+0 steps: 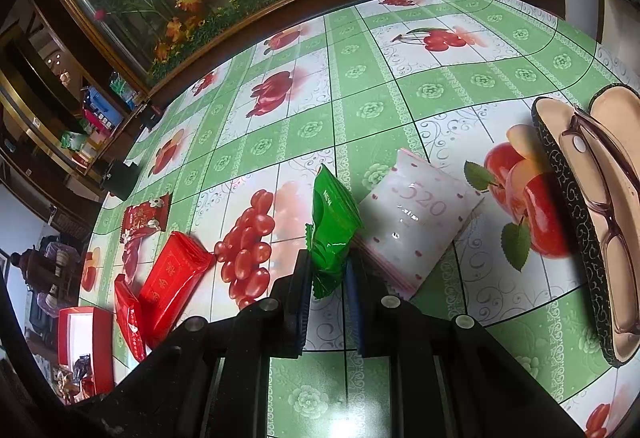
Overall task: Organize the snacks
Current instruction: 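Grasp the green snack packet with right tool while left tool moves toward the red-white patterned packet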
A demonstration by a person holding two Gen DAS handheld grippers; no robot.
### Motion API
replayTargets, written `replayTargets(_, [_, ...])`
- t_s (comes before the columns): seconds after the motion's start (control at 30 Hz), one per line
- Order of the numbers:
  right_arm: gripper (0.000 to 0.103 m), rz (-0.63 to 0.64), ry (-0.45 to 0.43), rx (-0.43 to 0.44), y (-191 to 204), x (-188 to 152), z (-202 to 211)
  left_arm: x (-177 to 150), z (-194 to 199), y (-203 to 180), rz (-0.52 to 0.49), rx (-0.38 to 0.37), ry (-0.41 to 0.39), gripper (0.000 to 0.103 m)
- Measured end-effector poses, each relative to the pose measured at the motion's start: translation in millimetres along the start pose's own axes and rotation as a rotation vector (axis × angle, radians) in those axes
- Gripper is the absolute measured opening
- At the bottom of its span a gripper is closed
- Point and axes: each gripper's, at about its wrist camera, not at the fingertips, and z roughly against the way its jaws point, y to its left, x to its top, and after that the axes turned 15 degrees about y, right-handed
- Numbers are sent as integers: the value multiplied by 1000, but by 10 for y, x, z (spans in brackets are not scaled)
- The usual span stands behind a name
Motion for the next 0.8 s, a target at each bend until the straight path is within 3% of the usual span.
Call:
replayTargets(0.33, [17, 41, -5, -4, 101, -40, -22, -192, 362, 102, 66, 142, -119, 20])
replayTargets(0.6, [17, 36, -7, 0, 87, -50, -20, -167, 294, 95, 47, 140, -90, 20])
replayTargets(0.7, [17, 40, -6, -7, 90, -50, -21, -148, 215, 98, 51, 100, -62, 22])
replayTargets(0.73, [17, 40, -5, -7, 87, -50, -19, -143, 188, 105, 53, 84, -52, 25])
replayTargets(0.8, [17, 37, -3, -4, 85, -47, -19, -131, 115, 108, 52, 69, -26, 58])
